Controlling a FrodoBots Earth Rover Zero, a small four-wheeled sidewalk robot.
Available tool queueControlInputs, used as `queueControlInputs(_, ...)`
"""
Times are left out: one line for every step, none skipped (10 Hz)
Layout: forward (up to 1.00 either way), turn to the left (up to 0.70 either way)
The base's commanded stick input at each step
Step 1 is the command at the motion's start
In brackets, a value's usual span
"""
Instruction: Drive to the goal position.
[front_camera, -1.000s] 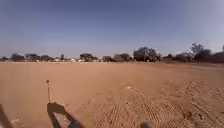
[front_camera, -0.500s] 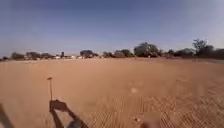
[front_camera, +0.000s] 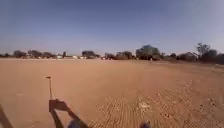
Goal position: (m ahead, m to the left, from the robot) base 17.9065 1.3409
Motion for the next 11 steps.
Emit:
queueControlInputs(1.00,0.00)
queueControlInputs(1.00,0.00)
queueControlInputs(1.00,0.00)
queueControlInputs(1.00,0.00)
queueControlInputs(1.00,0.00)
queueControlInputs(1.00,0.00)
queueControlInputs(1.00,0.00)
queueControlInputs(1.00,0.00)
queueControlInputs(1.00,0.00)
queueControlInputs(1.00,0.00)
queueControlInputs(1.00,0.00)
